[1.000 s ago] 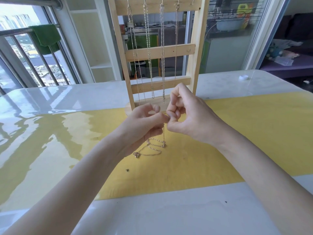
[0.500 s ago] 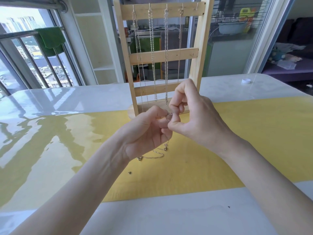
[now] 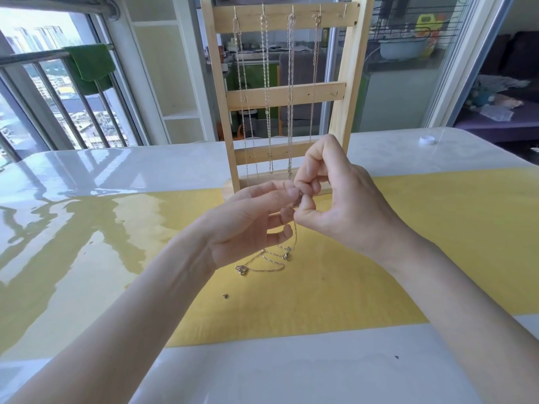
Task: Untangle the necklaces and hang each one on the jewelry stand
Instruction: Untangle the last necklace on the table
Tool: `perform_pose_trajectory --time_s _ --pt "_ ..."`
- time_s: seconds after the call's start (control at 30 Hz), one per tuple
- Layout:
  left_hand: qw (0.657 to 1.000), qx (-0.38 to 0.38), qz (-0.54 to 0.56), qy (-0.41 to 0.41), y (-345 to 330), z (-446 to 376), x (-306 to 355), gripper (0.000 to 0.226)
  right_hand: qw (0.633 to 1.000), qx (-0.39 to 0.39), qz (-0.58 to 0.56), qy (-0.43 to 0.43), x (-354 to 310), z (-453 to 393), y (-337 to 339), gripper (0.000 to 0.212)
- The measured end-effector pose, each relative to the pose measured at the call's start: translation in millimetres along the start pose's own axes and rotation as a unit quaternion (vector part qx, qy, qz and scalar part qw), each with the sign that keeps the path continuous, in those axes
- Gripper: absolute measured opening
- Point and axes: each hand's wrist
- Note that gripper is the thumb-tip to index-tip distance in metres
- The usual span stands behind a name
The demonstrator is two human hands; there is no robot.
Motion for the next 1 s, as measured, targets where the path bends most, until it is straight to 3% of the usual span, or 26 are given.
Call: perform_pose_trajectory --time_s 0.2,0.3,0.4,0.47,0.53,0.67,0.83,1.0 --pt "1.0 0.002 -0.028 -0.008 -1.9 2.4 4.1 0.018 0.999 -0.014 -0.04 -0.027 0.1 0.4 -1.0 0.042" --pt "0.994 0.068 -0.052 -0.068 0.9 0.2 3.9 0.028 0.988 -0.014 -0.132 -0.075 3.7 0.4 -1.7 0.032" --pt "0.986 0.088 -0.05 -0.134 -0.2 0.3 5.2 0.034 0.977 0.007 -0.185 -0.106 6.4 0.1 -1.3 0.03" --pt "0.964 0.113 -0.128 -0.202 -1.5 1.5 6.1 0.033 0.961 0.03 -0.234 -0.143 6.8 0.3 0.2 0.029" --pt "0.91 0.151 -0.267 -0.28 -1.0 2.3 7.0 0.024 0.943 0.047 -0.274 -0.184 7.9 0.8 1.8 0.028" --pt "0.758 0.203 -0.501 -0.366 -2.6 1.3 4.5 0.01 0.931 0.041 -0.291 -0.218 10.9 1.7 1.5 0.03" --pt "0.659 0.252 -0.593 -0.388 -3.1 0.2 1.5 0.011 0.939 0.015 -0.244 -0.24 11.3 4.3 -1.6 0.033" --pt "0.535 0.28 -0.688 -0.402 -3.3 -3.5 -3.7 0.014 0.941 0.016 -0.202 -0.27 11.3 2.6 -10.4 0.034"
Point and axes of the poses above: each hand's wrist, its own z-axis away from the middle knuckle, its own y-axis out of the back of the hand, x = y × z, and after that the axes turned 9 degrees about y, right-handed
